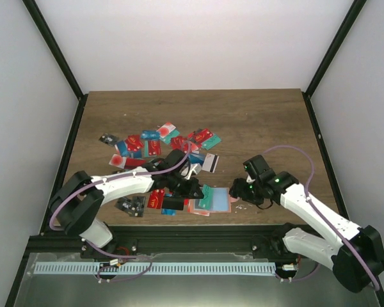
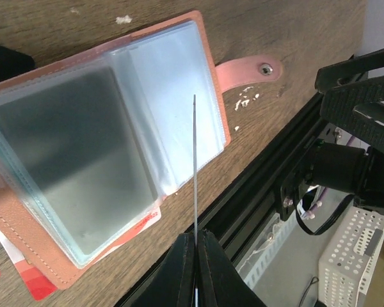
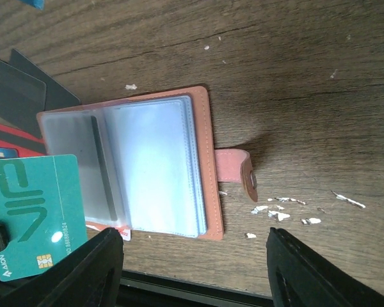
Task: Put the credit cards into the card holder
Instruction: Insert the credit card into the card holder.
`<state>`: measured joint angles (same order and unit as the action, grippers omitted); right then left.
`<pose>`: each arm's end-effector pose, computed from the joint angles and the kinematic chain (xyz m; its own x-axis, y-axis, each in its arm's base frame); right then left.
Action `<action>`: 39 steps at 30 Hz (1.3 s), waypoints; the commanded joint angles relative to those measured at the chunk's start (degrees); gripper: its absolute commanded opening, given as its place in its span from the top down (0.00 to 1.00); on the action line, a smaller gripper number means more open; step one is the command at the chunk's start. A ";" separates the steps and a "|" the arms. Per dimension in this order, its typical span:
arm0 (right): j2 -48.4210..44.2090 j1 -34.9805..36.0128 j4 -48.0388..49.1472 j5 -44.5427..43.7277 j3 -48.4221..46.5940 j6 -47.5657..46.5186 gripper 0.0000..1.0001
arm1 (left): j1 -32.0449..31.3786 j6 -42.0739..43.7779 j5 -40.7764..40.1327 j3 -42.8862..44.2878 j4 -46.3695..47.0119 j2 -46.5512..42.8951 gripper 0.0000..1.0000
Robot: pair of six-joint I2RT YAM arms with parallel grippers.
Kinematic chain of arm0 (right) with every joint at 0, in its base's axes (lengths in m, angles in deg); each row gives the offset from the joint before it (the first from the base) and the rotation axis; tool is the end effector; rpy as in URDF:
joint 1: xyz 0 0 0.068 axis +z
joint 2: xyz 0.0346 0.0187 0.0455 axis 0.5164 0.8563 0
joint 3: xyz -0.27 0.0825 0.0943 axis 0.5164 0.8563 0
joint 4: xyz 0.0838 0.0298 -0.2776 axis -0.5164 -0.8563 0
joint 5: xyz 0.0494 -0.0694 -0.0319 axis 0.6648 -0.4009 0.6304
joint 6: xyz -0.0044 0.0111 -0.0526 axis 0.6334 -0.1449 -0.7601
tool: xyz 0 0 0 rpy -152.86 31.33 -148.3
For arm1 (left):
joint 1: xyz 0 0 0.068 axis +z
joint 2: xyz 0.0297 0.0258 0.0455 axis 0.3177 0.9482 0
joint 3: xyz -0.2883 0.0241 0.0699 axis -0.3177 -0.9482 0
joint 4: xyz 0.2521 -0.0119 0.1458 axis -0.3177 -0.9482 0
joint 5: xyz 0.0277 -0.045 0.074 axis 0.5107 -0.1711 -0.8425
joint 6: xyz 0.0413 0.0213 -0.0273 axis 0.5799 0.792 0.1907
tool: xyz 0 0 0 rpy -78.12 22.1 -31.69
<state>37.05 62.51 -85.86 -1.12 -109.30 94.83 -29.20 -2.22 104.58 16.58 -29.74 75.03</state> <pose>0.1559 0.1029 0.2244 -0.9571 0.2147 -0.1943 0.1173 0.9009 0.4179 0.2031 -0.2539 0.1874 -0.9486 0.2832 -0.1413 0.2938 0.6220 -0.7258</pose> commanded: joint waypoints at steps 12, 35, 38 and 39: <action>6.79 -0.13 5.63 0.90 2.23 -4.38 0.38 | -0.08 -3.10 -0.36 0.98 0.20 5.33 0.96; 16.31 -0.13 9.88 6.02 4.59 -3.56 0.54 | -0.21 -4.98 1.18 0.83 5.31 9.14 0.96; 17.11 -0.13 10.48 6.61 4.77 -3.69 0.57 | -0.25 -4.96 1.24 1.14 5.59 9.80 0.96; 17.27 -0.13 10.68 6.75 4.92 -3.69 0.58 | -0.24 -4.95 1.22 1.27 5.66 9.94 0.96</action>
<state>53.53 62.51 -76.62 4.49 -104.58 91.39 -29.20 -6.90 104.97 16.73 -25.54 83.62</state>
